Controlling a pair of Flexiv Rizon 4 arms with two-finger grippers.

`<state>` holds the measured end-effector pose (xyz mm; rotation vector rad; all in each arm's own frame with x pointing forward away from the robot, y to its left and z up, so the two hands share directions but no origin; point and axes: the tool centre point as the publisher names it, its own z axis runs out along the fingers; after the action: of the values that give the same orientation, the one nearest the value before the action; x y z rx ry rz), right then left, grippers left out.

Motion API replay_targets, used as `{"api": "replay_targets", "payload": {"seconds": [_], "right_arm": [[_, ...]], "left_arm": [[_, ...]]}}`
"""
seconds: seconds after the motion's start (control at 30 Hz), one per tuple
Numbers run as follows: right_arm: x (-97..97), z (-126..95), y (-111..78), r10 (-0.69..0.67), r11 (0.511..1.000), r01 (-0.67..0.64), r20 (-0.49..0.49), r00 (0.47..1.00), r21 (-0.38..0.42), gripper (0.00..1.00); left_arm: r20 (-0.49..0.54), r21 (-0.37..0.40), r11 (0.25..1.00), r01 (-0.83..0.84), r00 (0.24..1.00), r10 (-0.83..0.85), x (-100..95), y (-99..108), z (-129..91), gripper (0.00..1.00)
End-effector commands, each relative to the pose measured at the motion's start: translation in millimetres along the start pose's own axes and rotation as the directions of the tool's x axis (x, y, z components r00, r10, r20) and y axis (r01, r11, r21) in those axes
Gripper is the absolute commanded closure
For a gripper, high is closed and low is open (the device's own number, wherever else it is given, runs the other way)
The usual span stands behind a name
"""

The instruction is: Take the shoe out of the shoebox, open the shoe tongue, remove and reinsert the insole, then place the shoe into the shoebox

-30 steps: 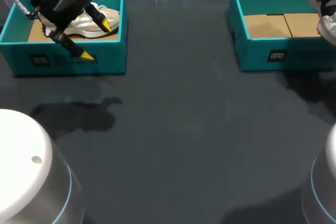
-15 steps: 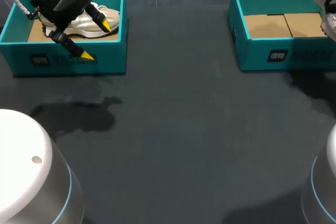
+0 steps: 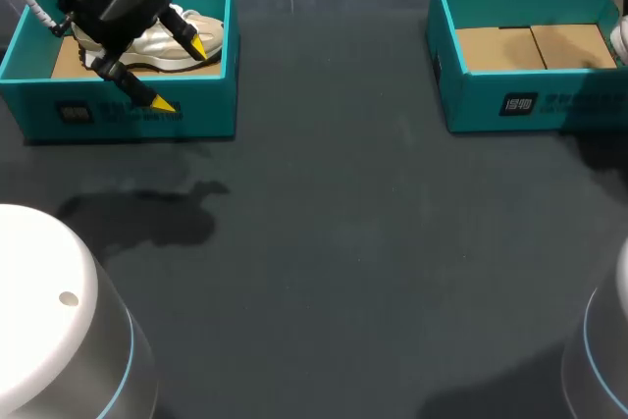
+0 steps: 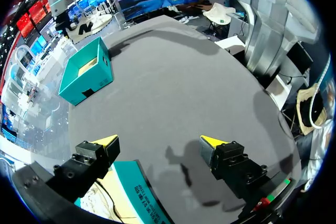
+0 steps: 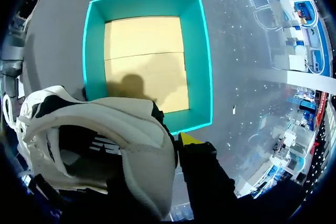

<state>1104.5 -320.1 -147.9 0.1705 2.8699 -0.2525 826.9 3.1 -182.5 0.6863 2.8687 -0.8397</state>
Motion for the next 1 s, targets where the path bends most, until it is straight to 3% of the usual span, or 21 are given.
{"api": "replay_targets", "payload": {"seconds": [0.03, 0.07, 0.13, 0.6, 0.73, 0.8, 0.97, 1.0], "right_arm": [[29.6, -4, -6.3, 0.468, 0.879, -0.456, -0.069, 0.881, 0.137, 1.0], [41.7, -3, -10.2, 0.579, 0.812, -0.555, -0.126, 0.806, 0.182, 1.0], [56.7, -2, -13.3, 0.67, 0.741, -0.627, -0.201, 0.715, 0.238, 1.0], [56.7, -2, -13.3, 0.67, 0.741, -0.627, -0.201, 0.715, 0.238, 1.0], [60.6, 2, -15.3, 0.835, 0.55, -0.815, -0.158, 0.527, 0.184, 1.0], [66.0, 6, -15.1, 0.882, 0.472, -0.855, -0.125, 0.455, 0.215, 1.0], [80.9, 11, -14.6, 0.937, 0.345, -0.918, -0.12, 0.327, 0.194, 1.0], [80.9, 11, -14.6, 0.937, 0.345, -0.918, -0.12, 0.327, 0.194, 1.0]], "left_arm": [[-0.002, -0.002, 1.0, -0.001, 1.0, 0.001, -0.5, 0, 0, 0.0], [-0.002, -0.002, 1.0, -0.001, 1.0, 0.001, -0.5, 0, 0, 0.0], [-0.002, -0.002, 1.0, -0.001, 1.0, 0.001, -0.5, 0, 0, 0.0], [-0.002, -0.002, 1.0, -0.001, 1.0, 0.001, -0.5, 0, 0, 0.0], [-0.002, -0.002, 1.0, -0.001, 1.0, 0.001, -0.5, 0, 0, 0.0], [-0.002, -0.002, 1.0, -0.001, 1.0, 0.001, -0.5, 0, 0, 0.0], [-0.002, -0.002, 1.0, -0.001, 1.0, 0.001, -0.5, 0, 0, 0.0], [-0.002, -0.002, 1.0, -0.001, 1.0, 0.001, -0.5, 0, 0, 0.0]]}}
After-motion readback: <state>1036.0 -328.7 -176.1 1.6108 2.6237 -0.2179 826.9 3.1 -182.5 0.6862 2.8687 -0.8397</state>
